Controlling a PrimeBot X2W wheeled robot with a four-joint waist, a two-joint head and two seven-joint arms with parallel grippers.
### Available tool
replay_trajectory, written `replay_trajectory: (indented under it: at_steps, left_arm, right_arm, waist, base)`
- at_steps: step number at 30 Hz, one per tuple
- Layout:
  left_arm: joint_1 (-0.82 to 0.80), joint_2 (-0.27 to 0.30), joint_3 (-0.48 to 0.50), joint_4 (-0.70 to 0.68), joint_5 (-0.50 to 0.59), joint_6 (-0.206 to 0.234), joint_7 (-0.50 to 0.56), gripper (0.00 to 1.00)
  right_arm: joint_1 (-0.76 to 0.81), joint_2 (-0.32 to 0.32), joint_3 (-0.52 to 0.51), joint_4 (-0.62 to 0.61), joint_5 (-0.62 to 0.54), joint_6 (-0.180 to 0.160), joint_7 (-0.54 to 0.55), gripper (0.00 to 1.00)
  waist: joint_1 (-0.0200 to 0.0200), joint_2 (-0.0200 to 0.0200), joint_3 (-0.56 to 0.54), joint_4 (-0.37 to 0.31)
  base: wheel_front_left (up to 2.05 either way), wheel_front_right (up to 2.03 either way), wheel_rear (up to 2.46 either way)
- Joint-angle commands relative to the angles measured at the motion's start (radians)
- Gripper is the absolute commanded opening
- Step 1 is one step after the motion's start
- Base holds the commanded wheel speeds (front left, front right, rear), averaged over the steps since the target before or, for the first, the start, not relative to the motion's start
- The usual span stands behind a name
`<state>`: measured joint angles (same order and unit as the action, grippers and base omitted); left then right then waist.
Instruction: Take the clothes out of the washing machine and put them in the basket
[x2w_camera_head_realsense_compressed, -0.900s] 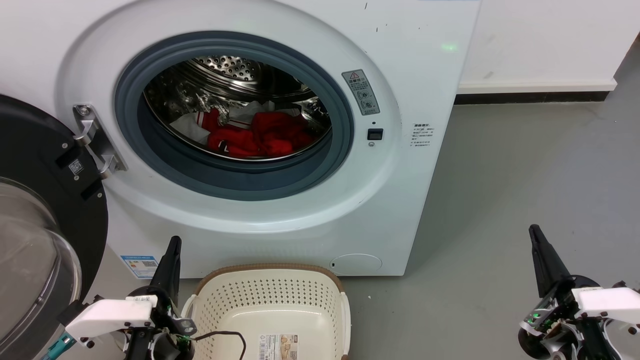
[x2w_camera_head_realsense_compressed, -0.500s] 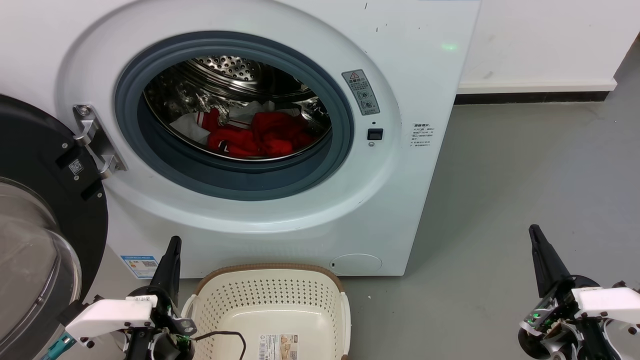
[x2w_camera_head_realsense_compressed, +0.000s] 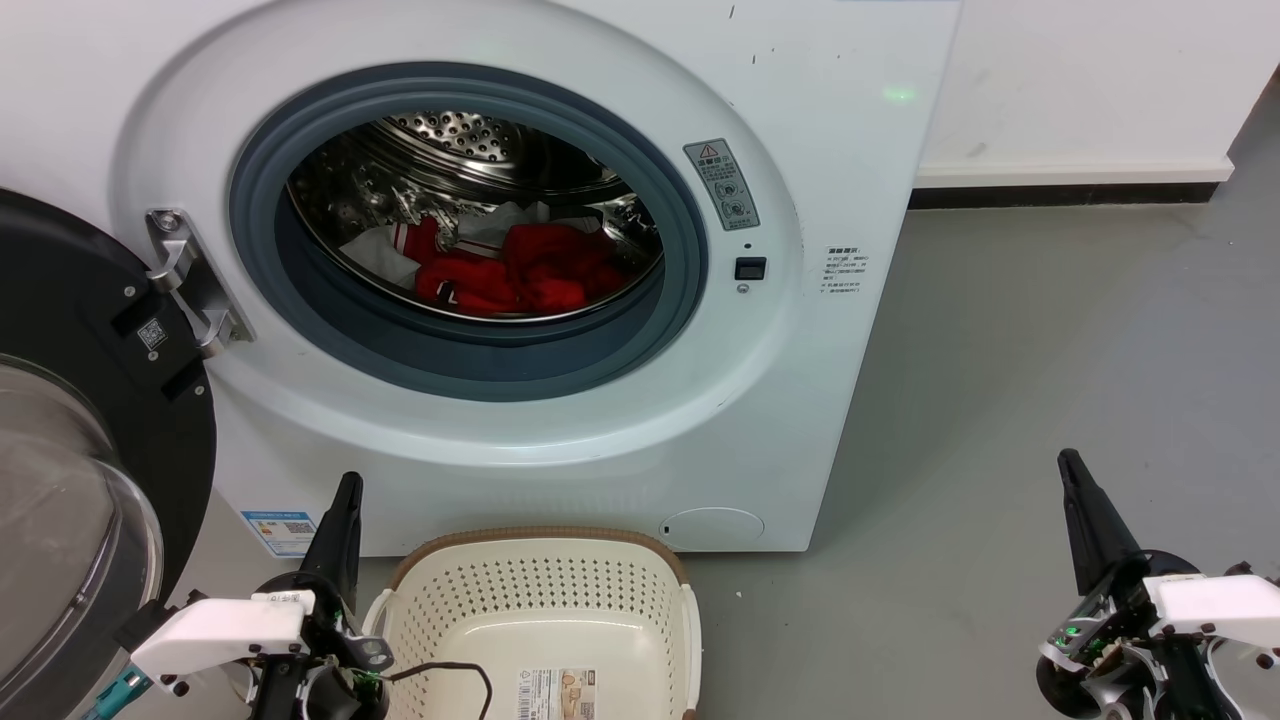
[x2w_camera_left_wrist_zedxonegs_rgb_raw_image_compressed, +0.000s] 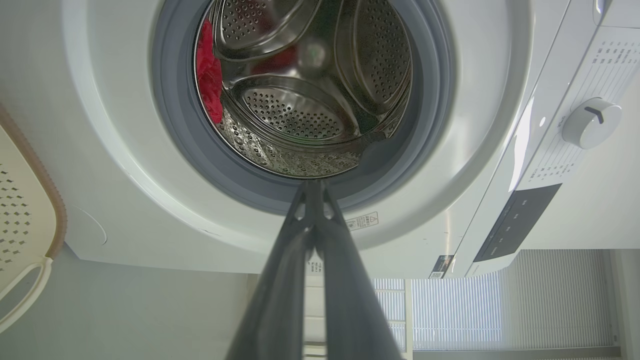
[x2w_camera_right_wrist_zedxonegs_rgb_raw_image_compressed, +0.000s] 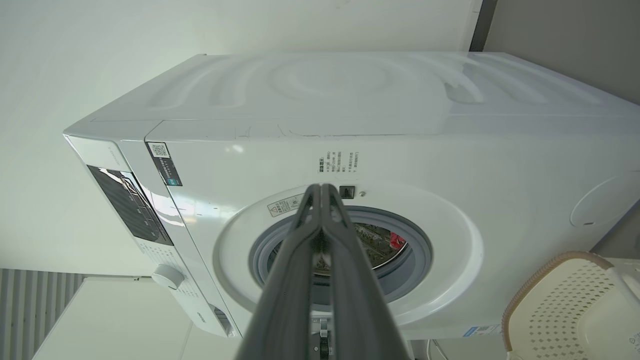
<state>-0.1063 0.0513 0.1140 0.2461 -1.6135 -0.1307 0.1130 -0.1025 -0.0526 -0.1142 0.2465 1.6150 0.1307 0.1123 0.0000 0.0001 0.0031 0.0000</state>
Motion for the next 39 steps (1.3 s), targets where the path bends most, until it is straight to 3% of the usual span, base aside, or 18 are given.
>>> replay_trajectory:
  at_steps: [1,18,19,30,39]
  left_arm:
    - [-0.005,-0.002,0.002,0.000,0.002,-0.002,0.003,0.00]
    - [-0.005,-0.002,0.002,0.000,0.002,-0.002,0.003,0.00]
    - [0.001,0.000,-0.001,0.003,0.000,0.000,0.000,1.00]
    - [0.006,0.000,-0.054,-0.024,0.039,0.000,-0.054,1.00]
    - [0.005,0.000,-0.061,-0.064,0.178,0.000,-0.091,1.00]
  right_arm:
    - [-0.014,0.004,0.000,0.001,-0.005,0.000,0.002,0.00]
    - [-0.014,0.004,0.000,0.001,-0.005,0.000,0.002,0.00]
    - [0.002,0.000,0.001,0.002,0.000,0.000,0.000,1.00]
    - [0.021,0.000,0.045,-0.032,-0.067,0.000,-0.054,1.00]
    - [0.032,0.001,0.070,-0.069,-0.225,0.000,-0.090,1.00]
  waist:
    - [0.0000,-0.0001,0.000,0.000]
    - [0.0000,-0.0001,0.000,0.000]
    - [0.0000,-0.0001,0.000,0.000]
    - [0.0000,-0.0001,0.000,0.000]
    - [0.0000,-0.0001,-0.001,0.001]
  base:
    - [0.00,0.00,0.00]
    - [0.00,0.00,0.00]
    - [0.00,0.00,0.00]
    - [0.00,0.00,0.00]
    - [0.00,0.00,0.00]
